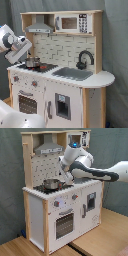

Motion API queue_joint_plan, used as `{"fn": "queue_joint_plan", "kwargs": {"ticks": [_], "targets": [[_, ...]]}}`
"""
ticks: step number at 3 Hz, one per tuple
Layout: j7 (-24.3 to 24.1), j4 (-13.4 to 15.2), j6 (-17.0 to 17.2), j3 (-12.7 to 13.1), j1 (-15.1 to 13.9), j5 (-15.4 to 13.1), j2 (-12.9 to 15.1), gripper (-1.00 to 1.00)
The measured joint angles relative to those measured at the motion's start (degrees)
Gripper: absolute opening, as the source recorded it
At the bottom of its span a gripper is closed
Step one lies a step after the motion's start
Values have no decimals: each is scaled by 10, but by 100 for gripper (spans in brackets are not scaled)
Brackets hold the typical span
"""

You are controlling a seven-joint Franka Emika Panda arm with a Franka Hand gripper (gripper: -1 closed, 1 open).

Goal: Play with the kitchen

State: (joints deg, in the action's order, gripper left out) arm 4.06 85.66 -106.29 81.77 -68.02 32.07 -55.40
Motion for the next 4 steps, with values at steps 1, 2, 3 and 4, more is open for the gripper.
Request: {"fn": "queue_joint_plan", "kwargs": {"ticks": [1, 2, 3, 4], "targets": [[5, -28, 19, 13, -29, 37, 4, 100], [7, -62, 30, 34, -63, 60, 6, 100], [14, -105, 45, 56, -104, 81, 7, 100], [24, -143, 65, 70, -139, 92, 7, 100]]}}
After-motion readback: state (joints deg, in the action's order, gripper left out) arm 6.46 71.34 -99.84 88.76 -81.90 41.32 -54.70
